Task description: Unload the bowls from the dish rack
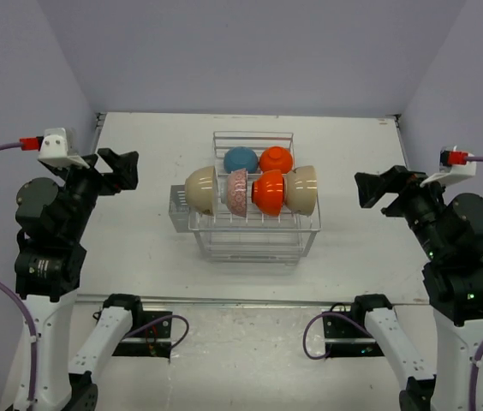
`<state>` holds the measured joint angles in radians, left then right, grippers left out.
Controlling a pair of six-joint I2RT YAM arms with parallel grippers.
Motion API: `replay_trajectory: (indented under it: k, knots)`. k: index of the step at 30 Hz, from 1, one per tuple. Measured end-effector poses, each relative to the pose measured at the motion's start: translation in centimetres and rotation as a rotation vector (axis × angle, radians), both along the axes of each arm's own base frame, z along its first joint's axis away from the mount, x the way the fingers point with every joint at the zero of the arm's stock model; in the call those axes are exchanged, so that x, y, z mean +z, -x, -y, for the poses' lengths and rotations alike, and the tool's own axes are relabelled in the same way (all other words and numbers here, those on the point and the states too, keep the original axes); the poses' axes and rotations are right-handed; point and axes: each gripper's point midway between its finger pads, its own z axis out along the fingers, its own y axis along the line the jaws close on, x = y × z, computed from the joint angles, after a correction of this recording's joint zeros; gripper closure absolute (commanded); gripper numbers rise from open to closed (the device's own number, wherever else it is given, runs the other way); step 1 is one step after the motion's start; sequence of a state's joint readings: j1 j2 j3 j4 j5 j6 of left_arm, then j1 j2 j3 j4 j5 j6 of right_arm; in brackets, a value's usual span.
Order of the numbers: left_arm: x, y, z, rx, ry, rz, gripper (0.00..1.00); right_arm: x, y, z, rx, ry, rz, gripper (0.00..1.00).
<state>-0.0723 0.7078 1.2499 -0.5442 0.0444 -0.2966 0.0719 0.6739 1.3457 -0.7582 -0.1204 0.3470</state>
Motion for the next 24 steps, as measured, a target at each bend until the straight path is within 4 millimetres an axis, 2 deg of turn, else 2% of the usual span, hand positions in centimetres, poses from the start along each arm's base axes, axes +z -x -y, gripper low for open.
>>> replay_trajectory:
  k: [6,12,18,22,24]
  knots:
    - [-2.1,-2.4,0.1,0.007,0.0,-0.1,0.0,-0.7,-0.7,0.3,-0.026,-0.005,-0.03,0.01]
    - [-4.0,-4.0,0.4,0.001,0.008,-0.194,0.0,-2.6,-2.4,1.3,-0.115,-0.052,-0.133,0.01]
    - [-6.1,-5.2,0.7,-0.011,0.002,-0.288,0.0,-4.1,-5.0,1.7,-0.133,-0.051,-0.255,0.03]
    - [-8.2,-6.9,1.7,-0.062,0.004,-0.38,0.0,-5.9,-6.7,3.0,-0.138,-0.103,-0.342,0.04]
    - [-9.5,-7.7,2.3,-0.106,0.016,-0.428,0.0,-6.6,-7.2,3.1,-0.118,-0.135,-0.378,0.08]
